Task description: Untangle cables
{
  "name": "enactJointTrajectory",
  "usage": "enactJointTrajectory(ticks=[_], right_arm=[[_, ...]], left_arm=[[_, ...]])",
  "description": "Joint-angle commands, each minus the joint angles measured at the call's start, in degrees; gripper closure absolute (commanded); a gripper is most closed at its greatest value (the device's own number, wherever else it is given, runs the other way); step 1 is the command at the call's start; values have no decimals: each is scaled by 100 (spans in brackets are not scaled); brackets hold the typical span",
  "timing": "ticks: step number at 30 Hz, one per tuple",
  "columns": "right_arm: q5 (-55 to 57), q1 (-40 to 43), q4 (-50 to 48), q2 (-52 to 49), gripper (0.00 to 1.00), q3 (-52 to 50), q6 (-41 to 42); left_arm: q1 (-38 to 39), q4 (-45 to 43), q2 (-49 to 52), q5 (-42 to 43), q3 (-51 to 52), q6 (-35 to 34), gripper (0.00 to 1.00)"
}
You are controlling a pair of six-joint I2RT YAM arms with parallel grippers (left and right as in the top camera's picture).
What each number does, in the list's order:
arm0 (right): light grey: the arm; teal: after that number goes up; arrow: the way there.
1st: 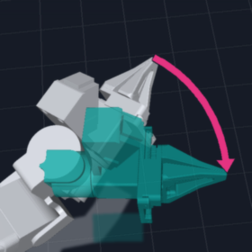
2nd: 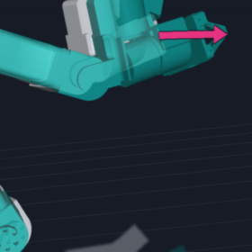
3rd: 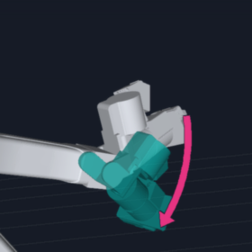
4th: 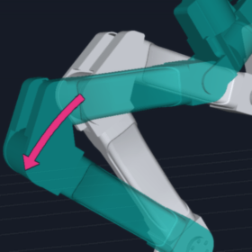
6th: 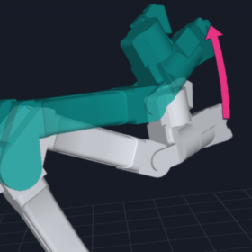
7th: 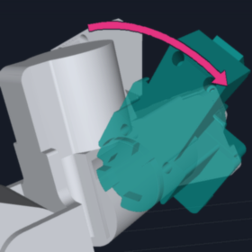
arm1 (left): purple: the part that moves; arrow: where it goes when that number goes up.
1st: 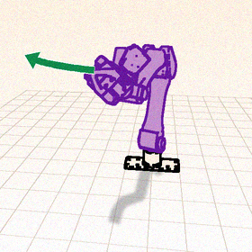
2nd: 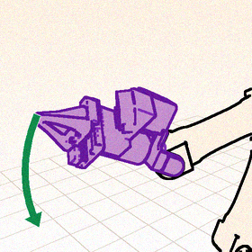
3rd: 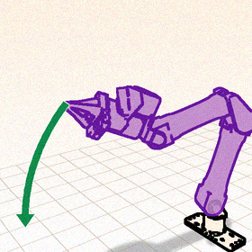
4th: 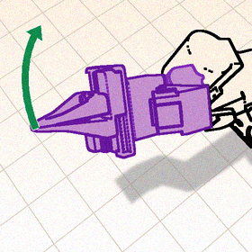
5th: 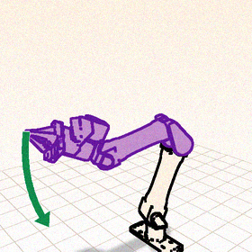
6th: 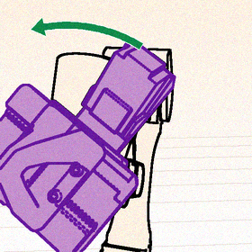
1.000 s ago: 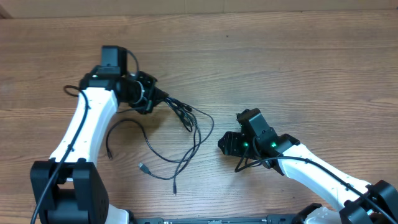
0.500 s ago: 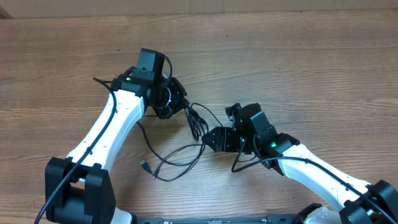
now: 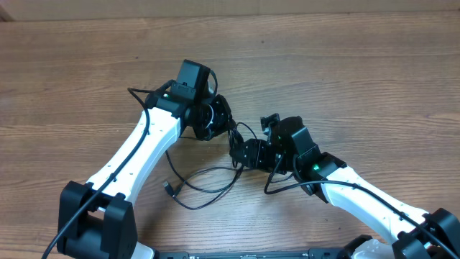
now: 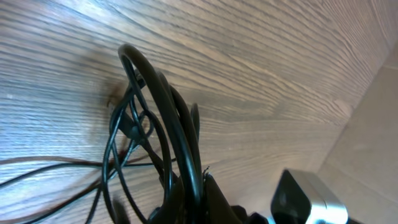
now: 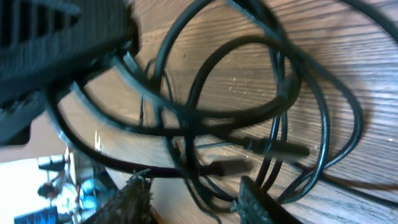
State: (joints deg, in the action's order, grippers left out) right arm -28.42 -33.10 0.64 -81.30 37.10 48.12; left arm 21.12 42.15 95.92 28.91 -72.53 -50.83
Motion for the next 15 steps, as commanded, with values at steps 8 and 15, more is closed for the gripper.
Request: enactJointTrajectory(ticks=[8,15], right_arm=[[1150,-33,-44,-17,62,-2,291],[1493,-33,142,-28,96,-2,291]], left_arm=[[33,-15,17,946,-81,-212,96],[33,-26,17,1167,-81,-474,96]])
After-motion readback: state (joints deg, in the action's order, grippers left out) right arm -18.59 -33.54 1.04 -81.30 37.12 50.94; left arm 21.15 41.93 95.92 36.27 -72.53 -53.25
